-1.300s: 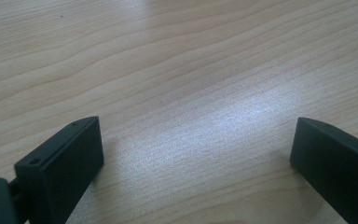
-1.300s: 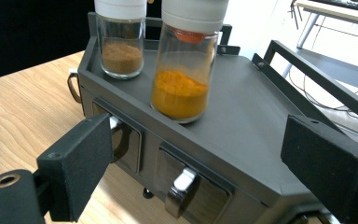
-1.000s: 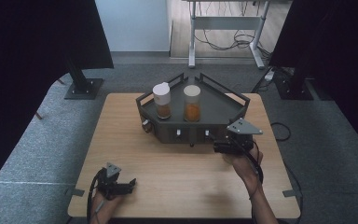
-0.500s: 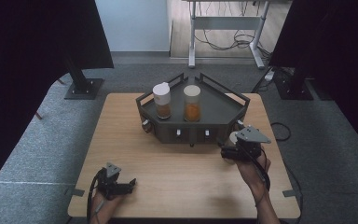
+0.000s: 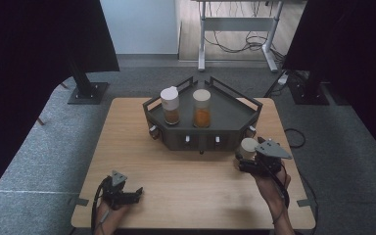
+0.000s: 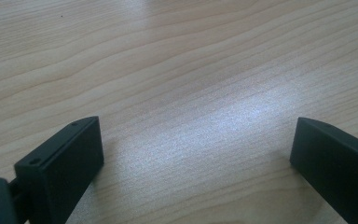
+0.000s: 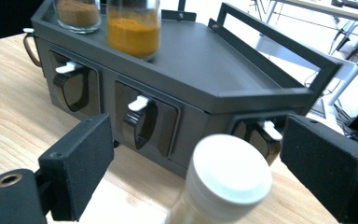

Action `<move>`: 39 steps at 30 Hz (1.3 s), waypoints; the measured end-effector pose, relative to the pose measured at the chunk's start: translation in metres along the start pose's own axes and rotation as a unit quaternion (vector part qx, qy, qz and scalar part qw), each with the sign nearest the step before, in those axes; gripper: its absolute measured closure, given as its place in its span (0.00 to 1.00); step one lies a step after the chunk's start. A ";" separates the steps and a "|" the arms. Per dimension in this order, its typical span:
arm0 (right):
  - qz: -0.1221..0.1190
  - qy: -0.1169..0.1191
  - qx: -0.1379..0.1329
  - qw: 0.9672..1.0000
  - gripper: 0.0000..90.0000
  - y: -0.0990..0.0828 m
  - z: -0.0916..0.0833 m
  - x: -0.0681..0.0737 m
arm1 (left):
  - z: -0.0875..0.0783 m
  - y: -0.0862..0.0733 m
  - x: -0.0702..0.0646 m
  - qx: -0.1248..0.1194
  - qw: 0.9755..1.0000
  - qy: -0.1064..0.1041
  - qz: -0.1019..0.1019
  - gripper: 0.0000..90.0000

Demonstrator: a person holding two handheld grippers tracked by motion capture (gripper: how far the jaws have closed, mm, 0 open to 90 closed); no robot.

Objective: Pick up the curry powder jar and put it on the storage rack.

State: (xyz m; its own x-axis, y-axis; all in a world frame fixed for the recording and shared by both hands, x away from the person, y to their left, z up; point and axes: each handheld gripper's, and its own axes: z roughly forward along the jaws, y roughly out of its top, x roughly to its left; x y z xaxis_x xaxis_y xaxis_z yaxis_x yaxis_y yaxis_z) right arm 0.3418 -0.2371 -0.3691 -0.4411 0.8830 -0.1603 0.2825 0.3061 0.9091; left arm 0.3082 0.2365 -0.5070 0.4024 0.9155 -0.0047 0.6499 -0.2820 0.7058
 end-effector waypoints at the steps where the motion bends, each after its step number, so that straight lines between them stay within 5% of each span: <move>1: 0.003 -0.001 -0.001 1.000 0.10 -0.002 -0.001 -0.001 | 0.000 0.000 0.000 0.000 1.000 0.000 0.000 0.02; 39: 0.033 -0.046 0.024 0.998 0.10 -0.074 -0.013 -0.020 | 0.000 0.000 0.000 0.000 1.000 -0.002 0.002 0.02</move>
State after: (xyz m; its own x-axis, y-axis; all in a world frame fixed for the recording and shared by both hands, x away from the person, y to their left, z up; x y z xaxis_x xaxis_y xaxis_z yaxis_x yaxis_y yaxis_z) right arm 0.3186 -0.2821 -0.4278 -0.3412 0.9300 -0.1368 0.3508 0.2610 0.8994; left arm 0.3078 0.2364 -0.5070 0.4080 0.9130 -0.0039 0.6480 -0.2865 0.7057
